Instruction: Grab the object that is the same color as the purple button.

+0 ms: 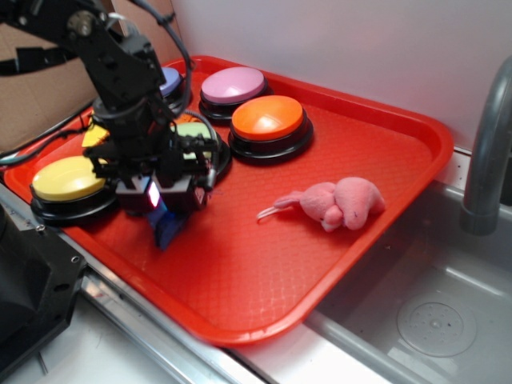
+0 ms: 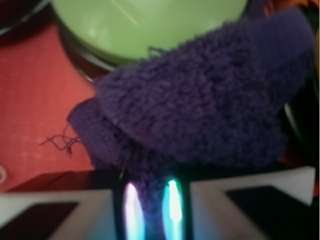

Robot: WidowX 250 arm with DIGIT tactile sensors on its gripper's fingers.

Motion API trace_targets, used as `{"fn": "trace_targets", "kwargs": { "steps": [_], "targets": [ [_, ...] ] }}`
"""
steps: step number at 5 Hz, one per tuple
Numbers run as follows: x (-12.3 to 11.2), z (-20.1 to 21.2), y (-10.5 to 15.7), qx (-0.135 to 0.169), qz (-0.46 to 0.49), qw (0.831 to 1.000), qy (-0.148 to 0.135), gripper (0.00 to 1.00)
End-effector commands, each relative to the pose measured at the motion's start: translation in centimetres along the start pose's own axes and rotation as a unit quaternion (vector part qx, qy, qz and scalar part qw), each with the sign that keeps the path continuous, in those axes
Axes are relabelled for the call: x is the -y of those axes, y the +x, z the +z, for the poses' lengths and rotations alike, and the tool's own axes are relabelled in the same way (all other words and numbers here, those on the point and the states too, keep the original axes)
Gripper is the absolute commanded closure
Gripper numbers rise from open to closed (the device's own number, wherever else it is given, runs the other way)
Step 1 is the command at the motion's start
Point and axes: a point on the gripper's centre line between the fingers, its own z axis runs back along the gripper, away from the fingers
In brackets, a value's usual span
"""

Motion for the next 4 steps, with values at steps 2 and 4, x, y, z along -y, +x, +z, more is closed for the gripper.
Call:
{"fn": "trace_targets", "kwargs": {
  "steps": [2, 4],
  "targets": [
    [3.0, 9.5, 1.3, -0.017, -0.247, 0.968, -0.045, 1.00],
    [3.7, 13.9, 0.7, 0.004, -0.291, 0.954, -0.072, 1.00]
  ]
}}
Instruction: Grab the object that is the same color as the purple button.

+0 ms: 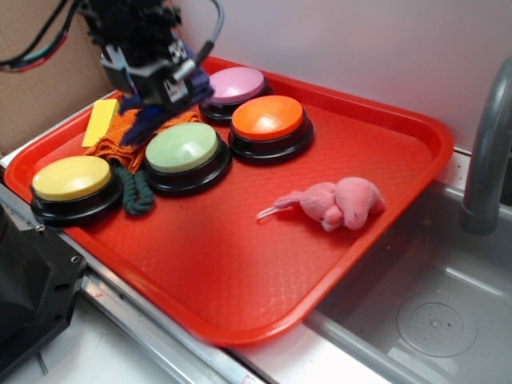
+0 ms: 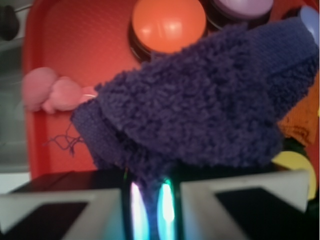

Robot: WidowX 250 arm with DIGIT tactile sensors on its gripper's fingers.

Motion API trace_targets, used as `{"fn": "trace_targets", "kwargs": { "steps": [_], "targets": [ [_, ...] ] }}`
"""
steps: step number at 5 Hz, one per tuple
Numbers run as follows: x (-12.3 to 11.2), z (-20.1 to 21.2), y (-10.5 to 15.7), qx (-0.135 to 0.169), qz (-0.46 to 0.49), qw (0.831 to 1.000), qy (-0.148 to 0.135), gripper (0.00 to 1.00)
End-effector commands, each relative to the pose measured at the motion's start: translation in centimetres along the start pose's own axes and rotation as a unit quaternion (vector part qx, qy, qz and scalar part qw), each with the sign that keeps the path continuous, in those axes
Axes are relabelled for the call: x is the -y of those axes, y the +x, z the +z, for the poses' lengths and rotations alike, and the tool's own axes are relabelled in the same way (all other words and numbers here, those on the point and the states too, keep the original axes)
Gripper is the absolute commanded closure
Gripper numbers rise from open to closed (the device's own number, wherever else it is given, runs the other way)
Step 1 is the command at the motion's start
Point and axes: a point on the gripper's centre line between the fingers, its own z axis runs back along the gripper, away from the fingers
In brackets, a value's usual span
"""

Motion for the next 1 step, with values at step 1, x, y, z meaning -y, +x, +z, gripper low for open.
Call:
{"fn": "trace_targets", "kwargs": {
  "steps": [1],
  "targets": [
    [-0.28, 3.63, 0.01, 0.023, -0.007, 1.000, -0.010, 1.00]
  ]
}}
